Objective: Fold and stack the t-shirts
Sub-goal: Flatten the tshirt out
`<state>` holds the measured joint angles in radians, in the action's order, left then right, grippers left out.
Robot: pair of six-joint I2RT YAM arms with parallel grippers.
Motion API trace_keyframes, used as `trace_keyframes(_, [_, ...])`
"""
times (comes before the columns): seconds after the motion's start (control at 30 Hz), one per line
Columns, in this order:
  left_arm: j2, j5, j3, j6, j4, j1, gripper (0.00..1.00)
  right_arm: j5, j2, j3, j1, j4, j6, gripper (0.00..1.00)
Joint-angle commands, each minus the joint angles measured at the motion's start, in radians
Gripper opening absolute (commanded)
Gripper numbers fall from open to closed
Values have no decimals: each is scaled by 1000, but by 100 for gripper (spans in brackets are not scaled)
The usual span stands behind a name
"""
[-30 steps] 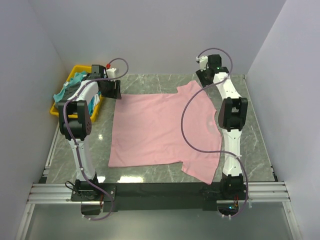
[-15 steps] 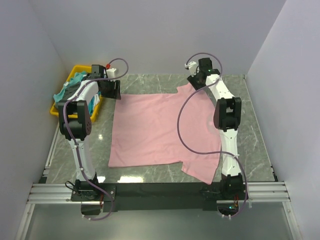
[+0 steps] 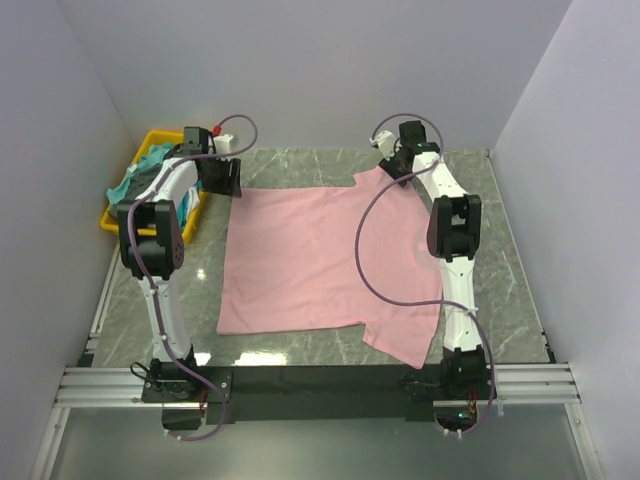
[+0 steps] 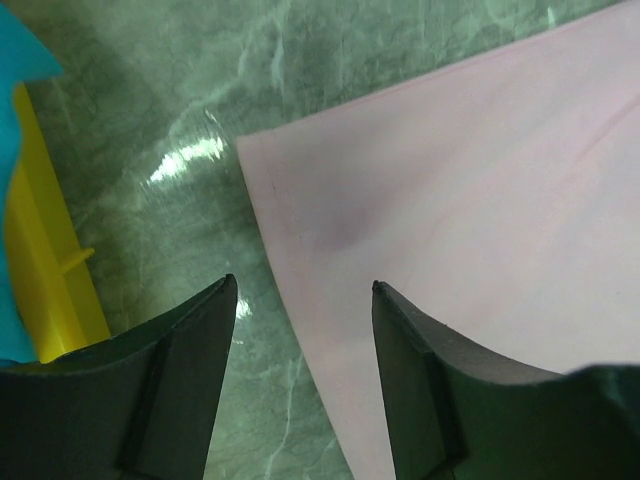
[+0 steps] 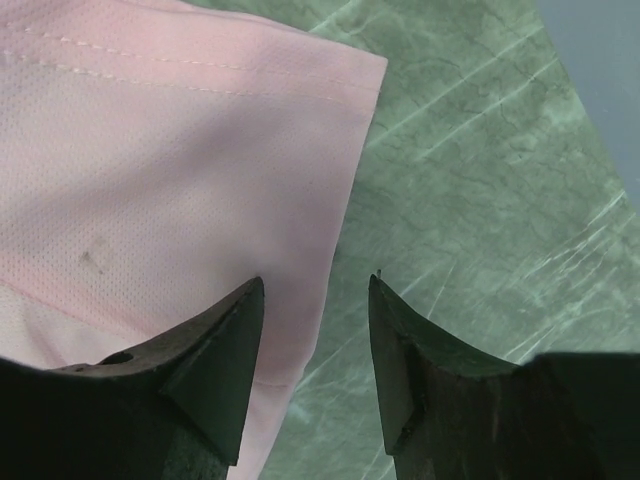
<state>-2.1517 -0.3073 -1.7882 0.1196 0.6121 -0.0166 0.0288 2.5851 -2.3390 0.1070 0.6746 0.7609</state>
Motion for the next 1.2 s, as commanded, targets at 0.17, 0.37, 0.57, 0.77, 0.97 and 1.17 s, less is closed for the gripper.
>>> trace_keyframes(0.17, [-7, -3, -39, 46, 12, -28, 62, 36, -23, 79, 0, 151, 86, 50])
trace_keyframes(0.37, [36, 57, 85, 87, -40, -91, 60, 52, -34, 78, 0, 151, 84, 41])
trace_keyframes(0.57, [12, 54, 21, 69, -17, -95, 60, 72, 7, 16, -3, 203, 83, 13])
trace_keyframes(0.77, [-13, 56, -37, 58, -31, -95, 60, 63, -46, 92, -4, 146, 75, 0])
trace_keyframes(0.97, [-36, 42, -74, 41, -35, -95, 60, 140, -138, 132, -7, 121, 5, 0])
trace_keyframes(1.17, [-27, 31, -63, 48, -26, -95, 60, 186, -160, 148, -7, 264, 26, 0])
